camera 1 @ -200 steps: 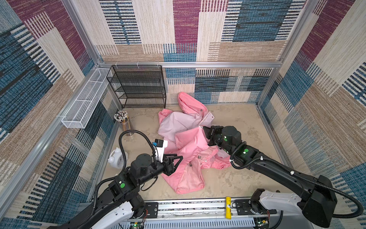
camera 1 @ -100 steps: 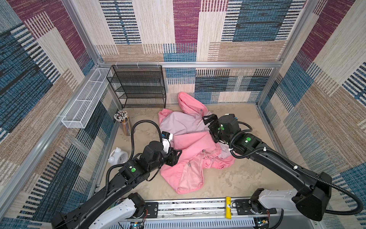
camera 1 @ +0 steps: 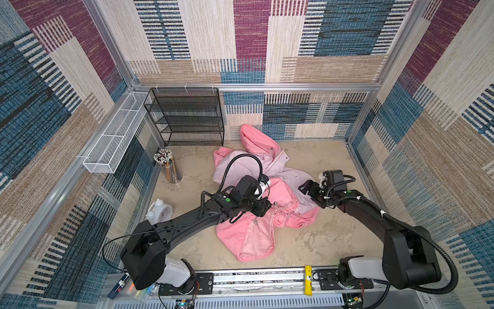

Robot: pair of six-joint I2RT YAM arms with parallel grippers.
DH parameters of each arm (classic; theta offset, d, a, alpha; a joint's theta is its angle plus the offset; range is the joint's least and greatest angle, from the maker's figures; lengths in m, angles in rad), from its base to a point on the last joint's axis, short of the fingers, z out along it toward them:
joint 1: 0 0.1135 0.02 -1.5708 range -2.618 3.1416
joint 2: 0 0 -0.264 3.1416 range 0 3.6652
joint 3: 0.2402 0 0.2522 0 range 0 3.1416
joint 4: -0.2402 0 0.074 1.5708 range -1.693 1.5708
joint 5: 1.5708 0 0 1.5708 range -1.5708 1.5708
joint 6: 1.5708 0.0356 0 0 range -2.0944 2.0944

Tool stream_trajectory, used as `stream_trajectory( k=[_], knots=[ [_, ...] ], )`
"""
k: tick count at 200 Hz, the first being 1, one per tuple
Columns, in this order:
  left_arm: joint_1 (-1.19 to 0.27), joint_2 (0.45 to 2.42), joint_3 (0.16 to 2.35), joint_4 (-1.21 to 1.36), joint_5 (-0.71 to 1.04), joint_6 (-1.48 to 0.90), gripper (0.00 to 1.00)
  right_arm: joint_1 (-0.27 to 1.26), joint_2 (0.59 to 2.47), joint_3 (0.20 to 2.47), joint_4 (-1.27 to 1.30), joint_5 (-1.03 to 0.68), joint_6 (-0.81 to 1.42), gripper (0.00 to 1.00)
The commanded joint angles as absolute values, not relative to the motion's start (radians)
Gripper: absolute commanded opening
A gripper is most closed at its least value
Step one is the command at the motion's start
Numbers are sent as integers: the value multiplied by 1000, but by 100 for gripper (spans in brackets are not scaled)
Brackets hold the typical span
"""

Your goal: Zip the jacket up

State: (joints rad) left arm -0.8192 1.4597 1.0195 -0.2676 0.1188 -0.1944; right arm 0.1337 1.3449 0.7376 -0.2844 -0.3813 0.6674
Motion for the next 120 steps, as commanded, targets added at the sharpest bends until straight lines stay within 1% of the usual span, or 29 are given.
stream_trajectory(
  k=[1,15,21,38,43,51,55,75,83,94,111,120],
  knots=[
    [-815,1491,1036,-241,143,-167,61,133,1366,742,-188,-547,624,79],
    [-807,1509,1042,-237,154,-166,58,133,1385,740,-174,-574,617,78],
    [-801,1518,1052,-248,150,-165,54,133,1400,744,-171,-584,605,78],
    [-778,1545,1079,-284,158,-162,33,133,1450,758,-159,-606,587,78],
    [-770,1547,1082,-292,151,-165,25,133,1467,760,-150,-617,587,78],
    [-755,1544,1083,-300,159,-161,6,136,1492,758,-127,-636,591,77],
    [-747,1538,1083,-303,165,-156,0,137,1501,758,-115,-654,596,75],
    [-709,1498,1081,-325,155,-134,0,162,1536,755,-69,-694,612,68],
    [-691,1481,1081,-335,161,-127,0,171,1546,762,-63,-699,613,59],
    [-666,1461,1085,-346,190,-120,0,180,1549,779,-60,-712,614,36],
    [-636,1436,1098,-375,226,-116,0,193,1521,817,-88,-694,615,13],
    [-624,1429,1102,-389,275,-113,0,193,1495,833,-108,-681,619,3]
  ],
)
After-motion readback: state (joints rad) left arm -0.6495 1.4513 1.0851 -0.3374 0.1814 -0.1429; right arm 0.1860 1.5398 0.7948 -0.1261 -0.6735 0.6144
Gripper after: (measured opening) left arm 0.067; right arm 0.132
